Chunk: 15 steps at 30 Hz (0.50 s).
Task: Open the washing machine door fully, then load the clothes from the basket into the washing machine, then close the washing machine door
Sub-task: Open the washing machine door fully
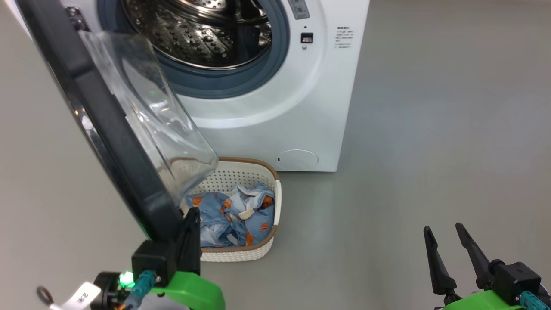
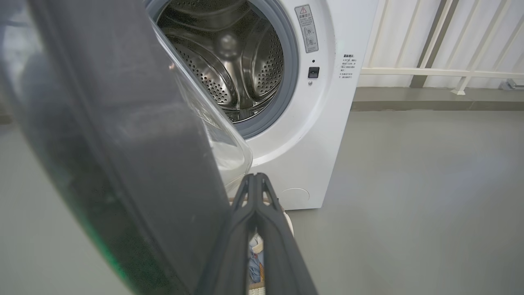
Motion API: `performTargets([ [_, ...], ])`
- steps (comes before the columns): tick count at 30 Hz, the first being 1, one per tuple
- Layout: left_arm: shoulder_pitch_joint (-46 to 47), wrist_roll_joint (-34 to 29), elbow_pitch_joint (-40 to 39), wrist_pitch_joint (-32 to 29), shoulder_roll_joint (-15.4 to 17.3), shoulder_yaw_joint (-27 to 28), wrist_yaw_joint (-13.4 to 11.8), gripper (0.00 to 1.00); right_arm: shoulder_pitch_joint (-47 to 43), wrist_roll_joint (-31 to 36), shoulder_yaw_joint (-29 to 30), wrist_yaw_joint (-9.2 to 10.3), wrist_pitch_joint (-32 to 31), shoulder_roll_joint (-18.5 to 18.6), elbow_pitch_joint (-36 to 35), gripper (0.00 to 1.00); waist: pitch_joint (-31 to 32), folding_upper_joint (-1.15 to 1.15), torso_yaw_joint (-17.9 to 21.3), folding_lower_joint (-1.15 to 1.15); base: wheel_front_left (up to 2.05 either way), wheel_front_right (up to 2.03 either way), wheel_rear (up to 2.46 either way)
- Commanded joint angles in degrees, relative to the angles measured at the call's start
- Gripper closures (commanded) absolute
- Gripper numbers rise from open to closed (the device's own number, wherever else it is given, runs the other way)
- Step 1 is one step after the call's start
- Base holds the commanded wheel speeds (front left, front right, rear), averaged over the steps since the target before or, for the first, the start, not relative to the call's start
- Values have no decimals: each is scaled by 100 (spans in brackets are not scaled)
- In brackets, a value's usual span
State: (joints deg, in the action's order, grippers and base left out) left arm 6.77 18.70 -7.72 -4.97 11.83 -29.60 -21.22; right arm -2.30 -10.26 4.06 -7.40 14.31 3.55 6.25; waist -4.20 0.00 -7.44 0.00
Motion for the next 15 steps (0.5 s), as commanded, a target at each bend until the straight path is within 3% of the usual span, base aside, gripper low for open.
performTargets([
  [1,16,-115,-255,-15,160,262,-134,100,141,14,-136,-9,69,34,-130,0,4,0,-103,0,0,0,0],
  [15,-352,-169,-681,0,351,453,-425,100,137,22,-122,-9,69,93,-132,0,15,0,-638,0,0,0,0],
])
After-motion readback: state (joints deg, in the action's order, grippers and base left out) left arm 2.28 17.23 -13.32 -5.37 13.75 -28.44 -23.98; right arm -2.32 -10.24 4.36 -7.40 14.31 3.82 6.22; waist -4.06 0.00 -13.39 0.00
